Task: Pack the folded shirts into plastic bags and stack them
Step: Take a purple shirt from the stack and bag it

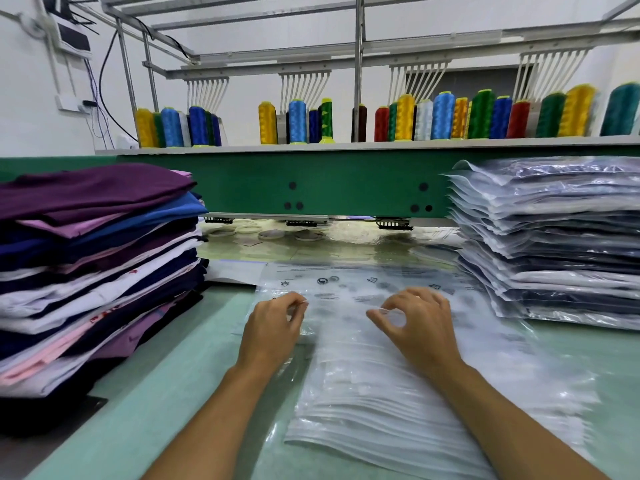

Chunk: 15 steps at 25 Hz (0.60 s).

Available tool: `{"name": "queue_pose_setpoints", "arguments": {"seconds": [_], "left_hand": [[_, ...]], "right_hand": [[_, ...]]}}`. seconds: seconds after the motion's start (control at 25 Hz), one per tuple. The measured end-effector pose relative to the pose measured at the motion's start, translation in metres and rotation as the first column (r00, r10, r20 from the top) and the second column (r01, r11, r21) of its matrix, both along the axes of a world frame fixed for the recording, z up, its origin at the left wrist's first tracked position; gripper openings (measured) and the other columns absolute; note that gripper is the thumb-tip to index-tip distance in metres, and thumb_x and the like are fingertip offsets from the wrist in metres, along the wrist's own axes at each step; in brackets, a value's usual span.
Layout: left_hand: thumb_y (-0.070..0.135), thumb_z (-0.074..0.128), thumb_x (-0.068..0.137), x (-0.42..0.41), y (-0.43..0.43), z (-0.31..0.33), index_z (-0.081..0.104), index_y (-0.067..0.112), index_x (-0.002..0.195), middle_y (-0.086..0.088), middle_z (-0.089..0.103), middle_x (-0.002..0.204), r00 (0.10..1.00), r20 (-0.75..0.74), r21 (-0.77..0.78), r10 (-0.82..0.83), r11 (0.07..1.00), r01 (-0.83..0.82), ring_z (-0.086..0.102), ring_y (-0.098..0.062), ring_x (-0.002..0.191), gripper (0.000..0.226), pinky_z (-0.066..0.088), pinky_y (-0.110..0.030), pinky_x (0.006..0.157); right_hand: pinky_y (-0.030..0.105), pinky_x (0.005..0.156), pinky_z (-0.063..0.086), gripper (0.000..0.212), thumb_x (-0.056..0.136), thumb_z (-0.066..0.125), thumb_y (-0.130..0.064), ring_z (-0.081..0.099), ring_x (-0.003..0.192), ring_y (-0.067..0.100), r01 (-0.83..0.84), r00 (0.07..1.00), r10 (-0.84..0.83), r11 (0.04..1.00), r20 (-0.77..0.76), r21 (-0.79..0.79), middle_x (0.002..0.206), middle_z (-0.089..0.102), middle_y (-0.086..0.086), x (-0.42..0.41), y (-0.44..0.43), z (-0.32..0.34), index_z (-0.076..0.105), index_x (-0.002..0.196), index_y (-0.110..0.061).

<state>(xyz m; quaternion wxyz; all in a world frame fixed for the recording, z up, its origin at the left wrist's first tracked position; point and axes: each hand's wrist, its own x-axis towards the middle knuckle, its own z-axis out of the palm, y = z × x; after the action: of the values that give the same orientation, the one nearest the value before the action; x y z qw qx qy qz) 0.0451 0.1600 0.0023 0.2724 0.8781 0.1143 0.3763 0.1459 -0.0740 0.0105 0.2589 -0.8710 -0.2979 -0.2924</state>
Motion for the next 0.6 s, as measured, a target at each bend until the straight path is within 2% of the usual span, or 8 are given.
{"name": "queue_pose_setpoints", "arguments": {"seconds": [0.08,0.16,0.2,0.28,0.36,0.44,0.52,0.6], "left_hand": [[0.026,0.061,0.1,0.0,-0.001,0.002,0.071,0.026,0.102,0.013,0.075,0.09,0.998,0.057,0.032,-0.014,0.999,0.012,0.069,-0.014,0.082,0.01,0.055,-0.036,0.075],[0.024,0.057,0.103,-0.001,-0.003,0.006,0.06,0.031,0.103,0.011,0.072,0.08,0.997,0.077,0.071,0.0,0.997,-0.006,0.062,-0.017,0.066,0.008,0.053,-0.038,0.064],[0.022,0.055,0.104,-0.001,-0.004,0.008,0.051,0.033,0.1,0.009,0.068,0.072,0.997,0.074,0.083,0.021,0.996,-0.027,0.057,-0.019,0.06,0.011,0.051,-0.039,0.058],[0.009,0.052,0.101,-0.002,-0.005,0.009,0.04,0.032,0.095,0.006,0.059,0.066,0.996,0.055,0.102,0.065,0.992,-0.071,0.053,-0.025,0.058,0.026,0.045,-0.04,0.052],[-0.011,0.045,0.086,-0.004,-0.006,0.01,0.039,0.029,0.089,0.006,0.054,0.067,0.994,0.007,0.182,0.108,0.977,-0.108,0.05,-0.029,0.06,0.04,0.036,-0.036,0.047],[-0.015,0.041,0.067,-0.008,-0.008,0.011,0.046,0.026,0.085,0.009,0.054,0.072,0.989,-0.05,0.268,0.136,0.956,-0.118,0.047,-0.027,0.065,0.045,0.024,-0.031,0.047],[-0.015,0.041,0.063,-0.009,-0.008,0.011,0.058,0.032,0.1,0.011,0.065,0.096,0.982,-0.107,0.3,0.159,0.946,-0.12,0.052,-0.025,0.075,0.062,0.027,-0.031,0.052],[-0.016,0.041,0.066,-0.008,-0.006,0.011,0.055,0.039,0.132,0.011,0.066,0.125,0.974,-0.123,0.305,0.192,0.941,-0.147,0.062,-0.027,0.092,0.087,0.035,-0.031,0.062]], "right_hand": [[0.04,0.081,0.049,0.01,0.087,0.076,-0.022,0.068,0.087,0.022,-0.091,0.987,0.087,0.996,0.139,0.024,0.086,0.074,-0.007,-0.003,0.002,0.001,0.07,0.095,-0.023],[0.034,0.057,0.049,0.031,0.081,0.069,0.007,0.063,0.066,0.029,-0.14,0.976,0.138,0.99,0.171,-0.005,0.078,0.072,-0.001,-0.006,0.004,0.002,0.064,0.094,-0.02],[0.032,0.054,0.048,0.038,0.075,0.066,0.016,0.062,0.064,0.029,-0.163,0.964,0.17,0.985,0.206,-0.047,0.08,0.072,0.0,-0.005,0.004,0.002,0.062,0.089,-0.019],[0.033,0.069,0.052,0.044,0.071,0.062,0.023,0.07,0.089,0.027,-0.194,0.95,0.223,0.97,0.221,-0.144,0.104,0.077,0.0,-0.001,0.005,0.002,0.067,0.081,-0.019],[0.037,0.095,0.047,0.059,0.075,0.055,0.022,0.058,0.127,0.022,-0.147,0.979,0.168,0.974,0.115,-0.172,0.136,0.064,-0.003,0.004,0.006,-0.002,0.075,0.111,-0.02],[0.036,0.106,0.04,0.081,0.076,0.048,0.021,0.04,0.142,0.017,-0.09,0.995,0.095,0.984,0.025,-0.157,0.153,0.047,-0.007,0.007,0.005,-0.007,0.054,0.145,-0.021],[0.034,0.107,0.04,0.091,0.074,0.046,0.021,0.033,0.144,0.016,-0.062,0.998,0.061,0.989,-0.011,-0.131,0.16,0.037,-0.008,0.007,0.004,-0.007,0.038,0.155,-0.02],[0.033,0.109,0.04,0.094,0.073,0.044,0.022,0.029,0.145,0.016,-0.044,0.999,0.042,0.995,-0.024,-0.091,0.164,0.028,-0.006,0.006,0.004,-0.007,0.032,0.157,-0.017]]}}
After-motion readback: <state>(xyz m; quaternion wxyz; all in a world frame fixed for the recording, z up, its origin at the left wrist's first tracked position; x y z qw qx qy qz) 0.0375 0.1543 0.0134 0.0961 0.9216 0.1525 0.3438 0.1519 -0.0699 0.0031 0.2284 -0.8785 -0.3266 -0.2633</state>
